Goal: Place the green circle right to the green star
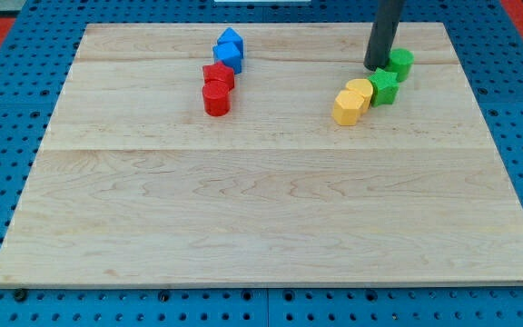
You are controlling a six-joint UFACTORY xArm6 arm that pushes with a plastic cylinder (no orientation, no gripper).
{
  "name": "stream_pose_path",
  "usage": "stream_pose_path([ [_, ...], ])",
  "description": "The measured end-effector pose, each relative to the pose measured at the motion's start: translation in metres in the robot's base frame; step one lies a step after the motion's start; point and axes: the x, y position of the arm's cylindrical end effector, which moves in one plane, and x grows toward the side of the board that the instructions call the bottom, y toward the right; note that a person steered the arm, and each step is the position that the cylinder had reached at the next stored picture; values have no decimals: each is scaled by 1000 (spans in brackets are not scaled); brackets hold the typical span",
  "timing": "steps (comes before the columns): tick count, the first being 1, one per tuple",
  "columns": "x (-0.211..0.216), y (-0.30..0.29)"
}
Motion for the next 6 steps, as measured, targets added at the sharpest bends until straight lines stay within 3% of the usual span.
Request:
stream_pose_path([
  [2, -30, 13],
  [4, 19, 22],
  [6, -8, 22],
])
